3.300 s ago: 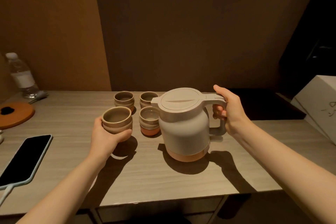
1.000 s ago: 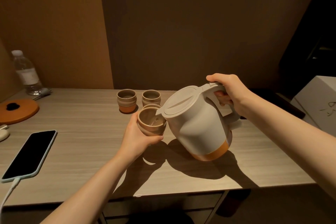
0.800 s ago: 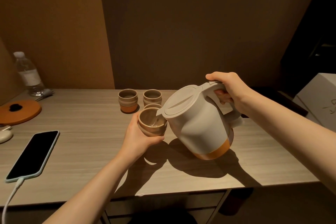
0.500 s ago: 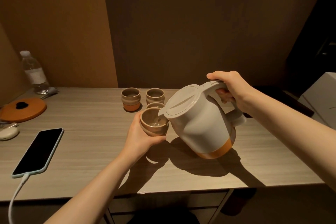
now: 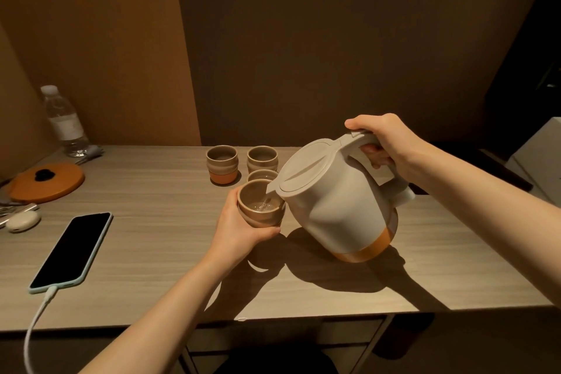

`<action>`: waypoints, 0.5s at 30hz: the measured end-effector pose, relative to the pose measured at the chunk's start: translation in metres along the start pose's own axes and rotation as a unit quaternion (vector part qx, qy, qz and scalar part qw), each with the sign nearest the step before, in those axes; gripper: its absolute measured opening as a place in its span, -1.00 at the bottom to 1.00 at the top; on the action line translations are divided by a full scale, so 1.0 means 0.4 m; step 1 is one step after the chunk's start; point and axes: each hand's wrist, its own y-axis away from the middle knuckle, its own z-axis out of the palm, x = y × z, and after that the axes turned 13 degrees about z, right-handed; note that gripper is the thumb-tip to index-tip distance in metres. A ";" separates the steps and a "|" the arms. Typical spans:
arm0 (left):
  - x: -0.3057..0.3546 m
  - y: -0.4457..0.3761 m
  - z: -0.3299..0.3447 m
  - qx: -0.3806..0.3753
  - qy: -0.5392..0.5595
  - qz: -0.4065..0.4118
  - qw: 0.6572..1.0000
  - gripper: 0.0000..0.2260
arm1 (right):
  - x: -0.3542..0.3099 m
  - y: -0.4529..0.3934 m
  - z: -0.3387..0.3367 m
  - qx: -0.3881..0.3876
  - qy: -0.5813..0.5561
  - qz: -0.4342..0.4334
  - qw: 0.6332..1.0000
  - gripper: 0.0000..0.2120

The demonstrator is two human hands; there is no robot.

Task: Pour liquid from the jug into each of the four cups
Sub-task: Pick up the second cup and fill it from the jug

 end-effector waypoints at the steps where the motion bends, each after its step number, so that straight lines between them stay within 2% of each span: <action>1: 0.000 0.000 -0.001 -0.001 0.000 0.000 1.000 -0.20 | -0.001 -0.001 0.000 0.000 0.002 0.001 1.000 -0.50; 15: -0.005 0.007 0.005 -0.008 0.006 -0.001 1.000 -0.19 | -0.018 -0.003 0.002 0.011 0.014 0.008 1.000 -0.51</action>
